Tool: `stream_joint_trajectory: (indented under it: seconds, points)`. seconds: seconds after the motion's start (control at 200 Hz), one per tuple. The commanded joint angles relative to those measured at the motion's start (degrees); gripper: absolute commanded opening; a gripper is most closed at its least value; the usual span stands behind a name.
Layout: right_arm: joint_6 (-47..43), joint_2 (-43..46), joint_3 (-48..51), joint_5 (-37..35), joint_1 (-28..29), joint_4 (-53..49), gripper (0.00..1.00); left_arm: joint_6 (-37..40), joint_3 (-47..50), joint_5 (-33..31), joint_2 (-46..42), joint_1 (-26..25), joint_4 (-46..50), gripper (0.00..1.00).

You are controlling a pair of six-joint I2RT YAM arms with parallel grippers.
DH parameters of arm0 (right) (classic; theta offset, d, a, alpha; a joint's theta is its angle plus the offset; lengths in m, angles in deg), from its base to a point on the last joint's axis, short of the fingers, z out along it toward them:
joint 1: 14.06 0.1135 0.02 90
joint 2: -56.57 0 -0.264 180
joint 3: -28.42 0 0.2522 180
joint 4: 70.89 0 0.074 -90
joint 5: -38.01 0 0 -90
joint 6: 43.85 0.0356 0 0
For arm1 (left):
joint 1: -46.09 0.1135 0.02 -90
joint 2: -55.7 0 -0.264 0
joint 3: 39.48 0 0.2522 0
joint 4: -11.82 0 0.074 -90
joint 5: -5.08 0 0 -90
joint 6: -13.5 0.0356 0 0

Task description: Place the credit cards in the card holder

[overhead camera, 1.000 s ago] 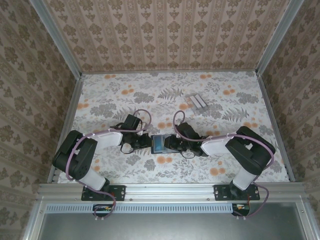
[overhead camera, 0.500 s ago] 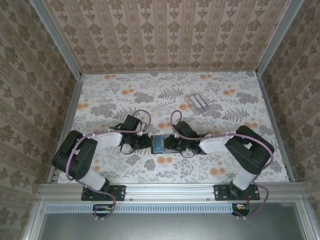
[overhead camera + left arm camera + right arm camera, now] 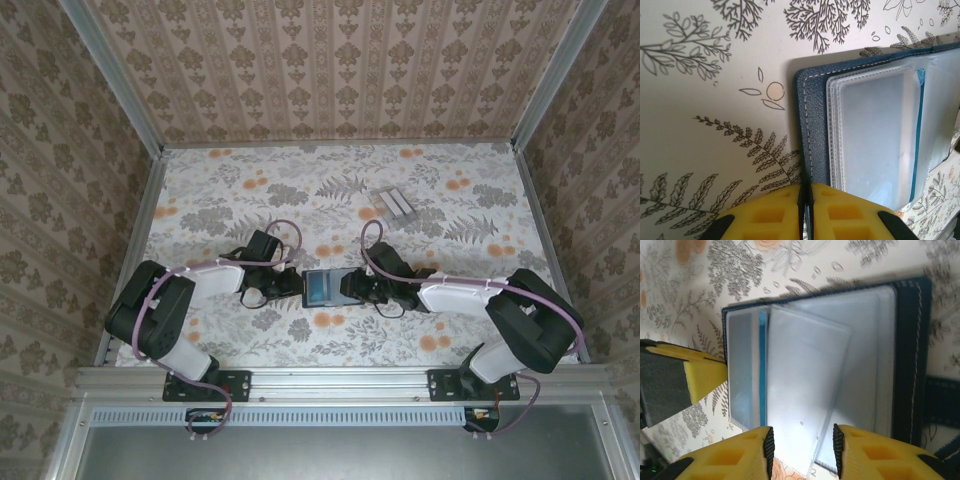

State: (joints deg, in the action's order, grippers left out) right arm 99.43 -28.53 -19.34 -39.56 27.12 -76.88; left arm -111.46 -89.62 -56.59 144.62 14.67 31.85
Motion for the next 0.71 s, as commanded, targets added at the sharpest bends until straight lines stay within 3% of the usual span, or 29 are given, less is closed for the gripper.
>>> stream_joint_trajectory:
  seconds: [0.0, 0.285, 0.545, 0.7]
  points:
    - [9.99, 0.73, 2.6, 2.25, 1.36, 2.63, 0.39, -0.26, 1.66, -1.35, 0.49, -0.31, 0.13, 0.14]
    - [16.77, -2.3, 2.83, 1.64, 2.38, 6.21, 0.4, 0.39, 0.65, -1.36, 0.45, -0.48, 1.21, 0.14]
    - [18.22, -2.17, 2.61, 2.22, 2.39, 8.24, 0.21, 0.75, 0.84, -1.19, 0.22, -0.57, 2.16, 0.14]
    - [16.69, 0.4, 2.14, 1.62, 2.36, 5.1, 0.21, 0.24, 1.59, -1.42, 0.0, -0.57, 1.12, 0.14]
